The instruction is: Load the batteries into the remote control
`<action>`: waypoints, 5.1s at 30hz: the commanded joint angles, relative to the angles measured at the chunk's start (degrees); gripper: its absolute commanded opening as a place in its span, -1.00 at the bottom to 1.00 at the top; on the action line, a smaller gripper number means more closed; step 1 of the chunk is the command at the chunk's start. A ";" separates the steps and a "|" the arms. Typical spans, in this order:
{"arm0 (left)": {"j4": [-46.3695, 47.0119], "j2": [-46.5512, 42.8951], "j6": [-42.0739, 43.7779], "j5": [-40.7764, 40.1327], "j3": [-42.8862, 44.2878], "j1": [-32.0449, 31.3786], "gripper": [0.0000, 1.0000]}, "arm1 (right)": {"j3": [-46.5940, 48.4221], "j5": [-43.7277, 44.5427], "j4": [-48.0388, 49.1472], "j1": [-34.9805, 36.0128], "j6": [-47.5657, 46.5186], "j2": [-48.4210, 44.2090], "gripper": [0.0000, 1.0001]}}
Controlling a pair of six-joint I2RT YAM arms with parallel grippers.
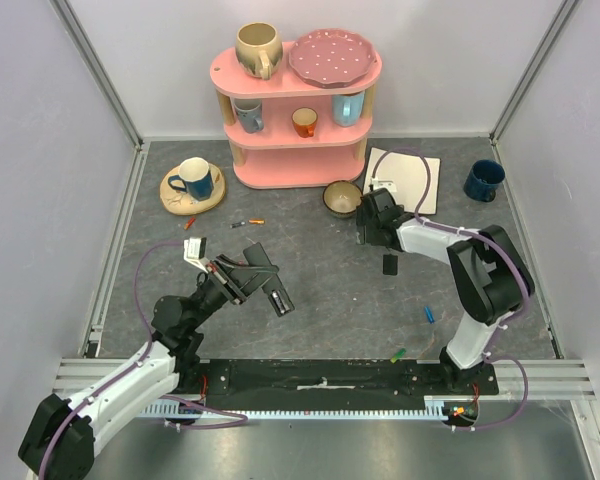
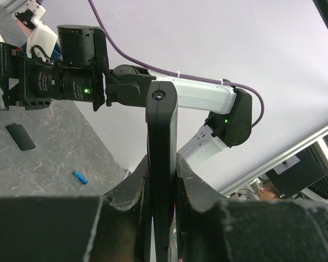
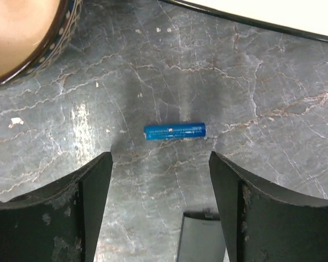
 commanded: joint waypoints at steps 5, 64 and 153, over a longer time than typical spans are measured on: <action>-0.97 -0.42 3.70 -0.83 -5.95 0.01 -0.96 | 3.75 1.24 2.53 -1.23 1.14 4.60 0.54; -2.64 1.34 3.35 -0.83 -6.30 0.01 -0.96 | -15.05 0.45 2.09 17.66 6.07 -20.62 -0.25; -12.13 -5.25 2.20 -4.26 -7.45 0.01 -0.96 | 5.25 15.03 -26.91 19.15 39.05 -5.32 0.46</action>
